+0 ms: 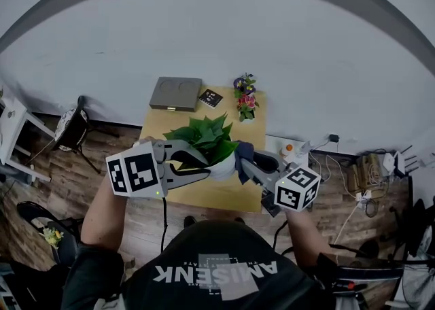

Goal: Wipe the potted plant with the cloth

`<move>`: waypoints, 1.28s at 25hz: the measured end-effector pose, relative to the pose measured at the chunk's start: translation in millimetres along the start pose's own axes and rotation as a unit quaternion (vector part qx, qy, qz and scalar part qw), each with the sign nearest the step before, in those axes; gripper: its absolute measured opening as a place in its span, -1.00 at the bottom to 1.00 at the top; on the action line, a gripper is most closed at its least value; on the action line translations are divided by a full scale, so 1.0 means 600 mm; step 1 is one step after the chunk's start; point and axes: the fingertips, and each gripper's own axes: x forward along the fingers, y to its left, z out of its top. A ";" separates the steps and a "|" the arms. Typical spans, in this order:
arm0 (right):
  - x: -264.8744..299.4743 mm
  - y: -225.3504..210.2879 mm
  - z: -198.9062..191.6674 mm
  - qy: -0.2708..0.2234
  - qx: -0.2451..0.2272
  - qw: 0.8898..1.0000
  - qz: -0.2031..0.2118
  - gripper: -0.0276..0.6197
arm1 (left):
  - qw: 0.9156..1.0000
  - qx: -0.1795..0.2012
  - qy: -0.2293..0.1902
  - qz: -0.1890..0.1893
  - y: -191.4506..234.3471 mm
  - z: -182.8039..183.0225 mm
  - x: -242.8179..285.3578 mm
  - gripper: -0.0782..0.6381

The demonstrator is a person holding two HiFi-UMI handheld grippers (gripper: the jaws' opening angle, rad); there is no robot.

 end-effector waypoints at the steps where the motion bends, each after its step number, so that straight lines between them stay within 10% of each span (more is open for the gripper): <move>1: -0.001 -0.001 -0.005 0.003 0.002 1.000 -0.001 -0.57 | 1.000 0.002 0.002 -0.001 -0.001 0.000 0.002 -0.73; 10: -0.011 -0.014 -0.033 0.026 0.015 1.000 -0.003 -0.57 | 1.000 0.008 0.007 -0.027 -0.005 0.002 0.002 -0.73; 17: -0.003 -0.004 0.099 -0.013 -0.053 0.998 0.029 -0.57 | 0.996 0.037 -0.008 -0.081 -0.023 0.006 -0.001 -0.74; 32: 0.037 0.021 0.137 -0.026 -0.043 0.996 0.074 -0.57 | 0.998 0.040 -0.029 -0.050 -0.018 0.014 -0.018 -0.74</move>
